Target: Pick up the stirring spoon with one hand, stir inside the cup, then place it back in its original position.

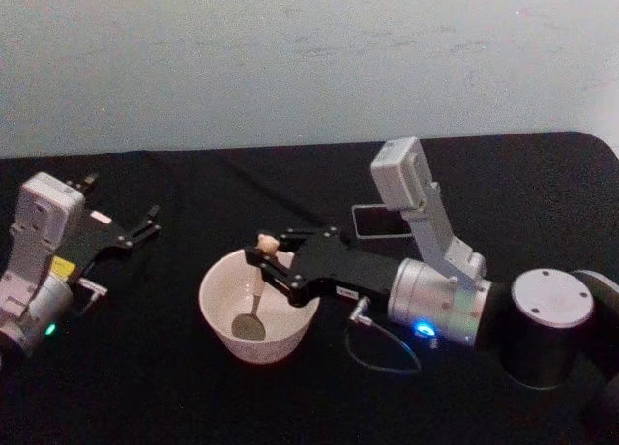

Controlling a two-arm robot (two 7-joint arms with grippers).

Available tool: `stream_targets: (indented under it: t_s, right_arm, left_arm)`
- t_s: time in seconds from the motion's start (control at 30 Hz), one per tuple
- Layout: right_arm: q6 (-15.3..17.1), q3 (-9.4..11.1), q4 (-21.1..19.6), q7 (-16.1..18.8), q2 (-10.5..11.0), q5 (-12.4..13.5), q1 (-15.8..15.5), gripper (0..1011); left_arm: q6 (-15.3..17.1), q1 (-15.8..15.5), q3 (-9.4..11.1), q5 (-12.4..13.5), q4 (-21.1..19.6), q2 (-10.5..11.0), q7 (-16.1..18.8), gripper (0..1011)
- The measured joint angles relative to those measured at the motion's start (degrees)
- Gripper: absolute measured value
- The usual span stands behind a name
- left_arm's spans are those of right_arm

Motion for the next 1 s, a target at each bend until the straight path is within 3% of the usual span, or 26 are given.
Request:
stream_targets:
  t_s: [0.4, 0.63, 1.0]
  right_arm:
    - [0.1, -0.4, 4.9, -1.8, -3.6, -1.6, 3.2, 216]
    - [0.2, 0.7, 7.6, -3.5, -5.4, -2.4, 4.5, 216]
    - [-0.4, 3.1, 9.4, -4.1, -5.0, -3.5, 5.1, 216]
  left_arm:
    - [0.0, 0.0, 0.0, 0.0, 0.0, 0.0, 0.0, 1001]
    - [0.0, 0.0, 0.0, 0.0, 0.0, 0.0, 0.0, 1001]
    - [0.0, 0.0, 0.0, 0.0, 0.0, 0.0, 0.0, 1001]
